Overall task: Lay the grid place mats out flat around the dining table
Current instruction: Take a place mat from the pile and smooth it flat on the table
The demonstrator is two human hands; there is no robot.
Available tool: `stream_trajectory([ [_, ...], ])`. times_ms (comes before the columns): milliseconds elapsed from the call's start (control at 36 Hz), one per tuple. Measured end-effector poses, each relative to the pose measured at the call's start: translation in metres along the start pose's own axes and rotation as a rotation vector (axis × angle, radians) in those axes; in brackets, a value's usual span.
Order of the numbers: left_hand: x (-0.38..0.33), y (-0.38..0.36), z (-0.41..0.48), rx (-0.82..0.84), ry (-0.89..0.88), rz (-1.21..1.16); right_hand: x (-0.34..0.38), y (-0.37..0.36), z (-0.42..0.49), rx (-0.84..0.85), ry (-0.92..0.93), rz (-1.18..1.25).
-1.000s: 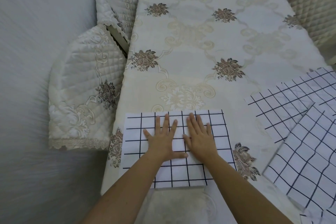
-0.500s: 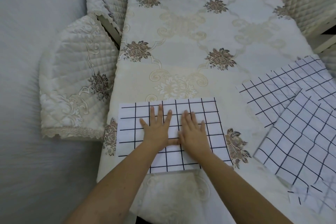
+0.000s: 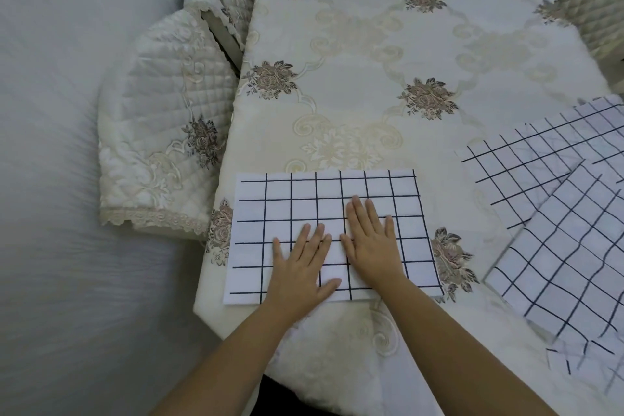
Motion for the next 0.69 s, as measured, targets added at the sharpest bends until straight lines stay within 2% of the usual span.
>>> stream_trajectory([
  [167,0.001,0.000,-0.004,0.043,0.008,0.005,0.003,0.000,0.000,-0.025,-0.026,-0.056],
  [250,0.002,-0.002,-0.004,0.050,0.018,-0.010,0.017,0.004,-0.004,-0.092,-0.041,-0.049],
  [361,0.001,0.001,-0.006,-0.008,0.010,-0.028,0.048,-0.008,-0.014,-0.091,-0.005,-0.008],
  [500,0.001,0.004,-0.006,-0.058,-0.004,-0.048,0.045,-0.014,-0.020,-0.146,-0.043,-0.015],
  [694,0.011,0.005,-0.007,0.065,0.102,-0.036,0.030,-0.012,-0.033,-0.179,0.035,-0.059],
])
Point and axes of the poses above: each hand's wrist, its own z-axis towards the middle knuckle, its own y-axis out of the back of the hand, x = y × z, the point moved 9 cm from there along z, towards the middle knuckle, and after that the axes turned 14 degrees about y, right-handed, at the moved point
